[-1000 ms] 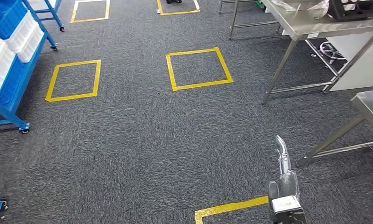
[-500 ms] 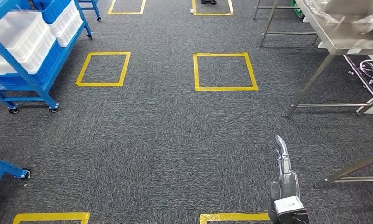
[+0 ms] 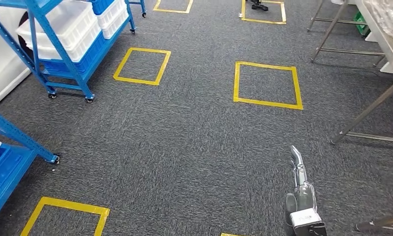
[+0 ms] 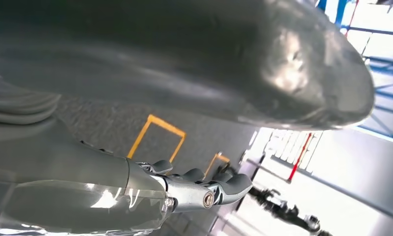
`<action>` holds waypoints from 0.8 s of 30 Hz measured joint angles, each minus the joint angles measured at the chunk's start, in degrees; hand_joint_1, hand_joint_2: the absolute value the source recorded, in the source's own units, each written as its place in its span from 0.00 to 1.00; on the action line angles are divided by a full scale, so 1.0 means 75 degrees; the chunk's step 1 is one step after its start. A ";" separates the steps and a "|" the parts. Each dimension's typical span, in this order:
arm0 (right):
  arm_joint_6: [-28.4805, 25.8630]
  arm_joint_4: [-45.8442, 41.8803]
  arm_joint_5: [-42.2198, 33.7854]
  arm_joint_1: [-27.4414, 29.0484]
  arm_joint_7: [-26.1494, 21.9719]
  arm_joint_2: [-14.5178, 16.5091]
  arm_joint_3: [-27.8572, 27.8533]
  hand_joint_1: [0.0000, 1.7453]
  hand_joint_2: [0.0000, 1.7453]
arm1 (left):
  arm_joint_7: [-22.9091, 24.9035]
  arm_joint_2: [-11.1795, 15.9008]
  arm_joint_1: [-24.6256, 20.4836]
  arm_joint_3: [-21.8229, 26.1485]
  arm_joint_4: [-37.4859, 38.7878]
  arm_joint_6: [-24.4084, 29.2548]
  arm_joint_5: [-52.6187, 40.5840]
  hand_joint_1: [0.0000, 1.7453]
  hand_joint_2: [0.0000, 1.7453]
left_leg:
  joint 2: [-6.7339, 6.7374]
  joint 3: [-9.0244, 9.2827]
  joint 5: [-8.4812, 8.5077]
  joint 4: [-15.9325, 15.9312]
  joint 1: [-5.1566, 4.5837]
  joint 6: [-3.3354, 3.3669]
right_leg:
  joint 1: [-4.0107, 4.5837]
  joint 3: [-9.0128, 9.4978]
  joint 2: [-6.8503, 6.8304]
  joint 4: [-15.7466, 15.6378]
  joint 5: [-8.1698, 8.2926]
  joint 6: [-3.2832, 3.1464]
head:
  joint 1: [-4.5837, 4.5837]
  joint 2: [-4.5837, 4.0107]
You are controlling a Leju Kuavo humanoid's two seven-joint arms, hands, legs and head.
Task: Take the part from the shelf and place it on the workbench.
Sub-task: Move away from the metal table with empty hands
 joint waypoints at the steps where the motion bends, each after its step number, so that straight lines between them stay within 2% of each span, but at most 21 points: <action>1: 0.0015 -0.0009 0.0000 0.0001 -0.0006 0.0000 -0.0006 0.00 0.00 | -0.0008 0.0004 0.0008 -0.0023 -0.0002 0.0001 0.0041 0.00 0.00 | -0.0067 -0.0028 0.0003 0.0007 0.0001 -0.0043 | 0.0011 0.0038 0.0052 -0.0111 0.0011 -0.0034 | -0.0002 0.0000; 3: 0.0032 -0.0023 0.0000 0.0002 -0.0015 0.0000 -0.0008 0.00 0.00 | -0.0005 0.0011 0.0038 -0.0045 -0.0005 0.0001 0.0115 0.00 0.00 | -0.0176 -0.0070 0.0018 -0.0005 0.0009 -0.0139 | 0.0028 0.0033 -0.0079 -0.0139 0.0040 -0.0128 | -0.0006 0.0000; 4: 0.0035 -0.0024 0.0000 0.0000 -0.0022 0.0000 -0.0007 0.00 0.00 | 0.0003 0.0012 0.0056 -0.0049 -0.0005 0.0001 0.0142 0.00 0.00 | -0.0125 -0.0093 -0.0014 0.0031 0.0011 -0.0179 | 0.0030 0.0045 -0.0148 -0.0168 0.0055 -0.0181 | -0.0006 0.0000; 5: 0.0029 -0.0027 0.0000 0.0004 -0.0034 0.0001 -0.0005 0.00 0.00 | 0.0013 0.0012 0.0067 -0.0055 -0.0006 0.0006 0.0164 0.00 0.00 | 0.0015 -0.0158 -0.0124 0.0180 0.0006 -0.0213 | 0.0026 0.0058 -0.0229 -0.0200 0.0069 -0.0237 | -0.0012 0.0000; 6: 0.0017 -0.0031 -0.0001 0.0016 -0.0045 0.0001 -0.0001 0.00 0.00 | 0.0023 0.0013 0.0072 -0.0066 -0.0007 0.0017 0.0178 0.00 0.00 | 0.0202 -0.0286 -0.0318 0.0480 0.0003 -0.0241 | 0.0027 0.0066 -0.0319 -0.0229 0.0078 -0.0285 | -0.0016 0.0000; 7: 0.0001 -0.0034 -0.0001 0.0036 -0.0056 0.0002 0.0002 0.00 0.00 | 0.0033 0.0013 0.0074 -0.0082 -0.0007 0.0040 0.0189 0.00 0.00 | 0.0415 -0.0491 -0.0578 0.0931 0.0006 -0.0262 | 0.0047 0.0070 -0.0413 -0.0234 0.0074 -0.0320 | -0.0020 0.0000; 8: -0.0026 -0.0037 -0.0002 0.0061 -0.0066 0.0003 0.0007 0.00 0.00 | 0.0041 0.0014 0.0072 -0.0096 -0.0008 0.0075 0.0205 0.00 0.00 | 0.0546 -0.0736 -0.0845 0.1459 0.0012 -0.0282 | 0.0067 0.0067 -0.0515 -0.0232 0.0065 -0.0345 | -0.0023 0.0000; 9: -0.0055 -0.0037 -0.0003 0.0083 -0.0070 0.0003 0.0014 0.00 0.00 | 0.0045 0.0015 0.0073 -0.0109 -0.0008 0.0116 0.0227 0.00 0.00 | 0.0606 -0.0948 -0.1031 0.1919 0.0019 -0.0295 | 0.0087 0.0062 -0.0624 -0.0226 0.0056 -0.0359 | -0.0021 0.0000; 10: -0.0082 -0.0037 -0.0003 0.0099 -0.0073 0.0003 0.0025 0.00 0.00 | 0.0047 0.0015 0.0078 -0.0114 -0.0008 0.0152 0.0254 0.00 0.00 | 0.0634 -0.1052 -0.1082 0.2166 0.0022 -0.0297 | 0.0104 0.0062 -0.0731 -0.0221 0.0046 -0.0369 | -0.0021 0.0000; 11: -0.0108 -0.0037 -0.0003 0.0109 -0.0074 0.0003 0.0039 0.00 0.00 | 0.0047 0.0015 0.0085 -0.0114 -0.0008 0.0176 0.0276 0.00 0.00 | 0.0654 -0.1006 -0.0983 0.2108 0.0020 -0.0285 | 0.0119 0.0067 -0.0832 -0.0217 0.0035 -0.0375 | -0.0021 0.0000; 12: -0.0135 -0.0037 -0.0002 0.0114 -0.0075 0.0003 0.0055 0.00 0.00 | 0.0034 0.0020 0.0092 -0.0113 -0.0008 0.0177 0.0285 0.00 0.00 | 0.0703 -0.0799 -0.0762 0.1739 0.0012 -0.0257 | 0.0131 0.0082 -0.0926 -0.0215 0.0023 -0.0377 | -0.0021 0.0000; 13: -0.0169 -0.0037 -0.0001 0.0117 -0.0075 0.0003 0.0074 0.00 0.00 | 0.0007 0.0031 0.0092 -0.0112 -0.0008 0.0161 0.0272 0.00 0.00 | 0.0829 -0.0488 -0.0499 0.1179 -0.0009 -0.0210 | 0.0142 0.0104 -0.1008 -0.0215 0.0011 -0.0372 | -0.0022 0.0000; 15: -0.0258 -0.0038 -0.0001 0.0123 -0.0073 0.0001 0.0119 0.00 0.00 | -0.0092 0.0071 0.0069 -0.0103 -0.0006 0.0111 0.0210 0.00 0.00 | 0.1167 0.0012 -0.0180 0.0229 -0.0086 -0.0095 | 0.0166 0.0150 -0.1156 -0.0210 -0.0017 -0.0330 | -0.0015 0.0000; 16: -0.0296 -0.0039 -0.0001 0.0126 -0.0069 0.0000 0.0143 0.00 0.00 | -0.0138 0.0090 0.0054 -0.0093 -0.0004 0.0093 0.0179 0.00 0.00 | 0.1265 0.0109 -0.0135 0.0015 -0.0124 -0.0048 | 0.0166 0.0166 -0.1223 -0.0210 -0.0025 -0.0297 | -0.0012 0.0000; 17: -0.0326 -0.0039 -0.0001 0.0129 -0.0064 -0.0002 0.0167 0.00 0.00 | -0.0172 0.0105 0.0044 -0.0077 -0.0001 0.0084 0.0159 0.00 0.00 | 0.1261 0.0114 -0.0134 -0.0047 -0.0152 -0.0012 | 0.0162 0.0182 -0.1296 -0.0219 -0.0027 -0.0261 | -0.0011 0.0000; 18: -0.0344 -0.0044 0.0000 0.0129 -0.0061 -0.0004 0.0188 0.00 0.00 | -0.0191 0.0112 0.0038 -0.0055 0.0000 0.0080 0.0147 0.00 0.00 | 0.1168 0.0109 -0.0102 -0.0085 -0.0156 0.0022 | 0.0153 0.0206 -0.1368 -0.0237 -0.0024 -0.0224 | -0.0013 0.0000; 19: -0.0359 -0.0051 0.0001 0.0127 -0.0060 -0.0012 0.0208 0.00 0.00 | -0.0200 0.0117 0.0040 -0.0035 0.0001 0.0079 0.0143 0.00 0.00 | 0.1080 0.0138 -0.0054 -0.0148 -0.0134 0.0050 | 0.0142 0.0233 -0.1383 -0.0236 -0.0040 -0.0184 | -0.0014 0.0000; 20: -0.0373 -0.0061 0.0007 0.0125 -0.0065 -0.0024 0.0224 0.00 0.00 | -0.0210 0.0119 0.0038 -0.0018 0.0004 0.0079 0.0134 0.00 0.00 | 0.0990 0.0176 0.0003 -0.0224 -0.0106 0.0086 | 0.0133 0.0221 -0.1262 -0.0157 -0.0120 -0.0144 | -0.0013 0.0000; 21: -0.0388 -0.0074 0.0013 0.0129 -0.0069 -0.0036 0.0239 0.00 0.00 | -0.0219 0.0120 0.0026 -0.0007 0.0007 0.0077 0.0112 0.00 0.00 | 0.0901 0.0209 0.0062 -0.0297 -0.0074 0.0121 | 0.0120 0.0134 -0.1054 0.0069 -0.0284 -0.0106 | -0.0010 0.0000; 23: -0.0428 -0.0086 0.0026 0.0152 -0.0069 -0.0063 0.0257 0.00 0.00 | -0.0241 0.0120 -0.0013 0.0004 0.0020 0.0078 0.0018 0.00 0.00 | 0.0712 0.0210 0.0131 -0.0349 -0.0049 0.0158 | 0.0079 -0.0307 -0.0575 0.0981 -0.0781 -0.0055 | -0.0002 0.0000; 24: -0.0453 -0.0087 0.0026 0.0162 -0.0063 -0.0073 0.0261 0.00 0.00 | -0.0248 0.0120 -0.0031 0.0013 0.0034 0.0086 -0.0041 0.00 0.00 | 0.0612 0.0187 0.0141 -0.0340 -0.0049 0.0161 | 0.0062 -0.0562 -0.0470 0.1478 -0.0973 -0.0038 | 0.0001 0.0000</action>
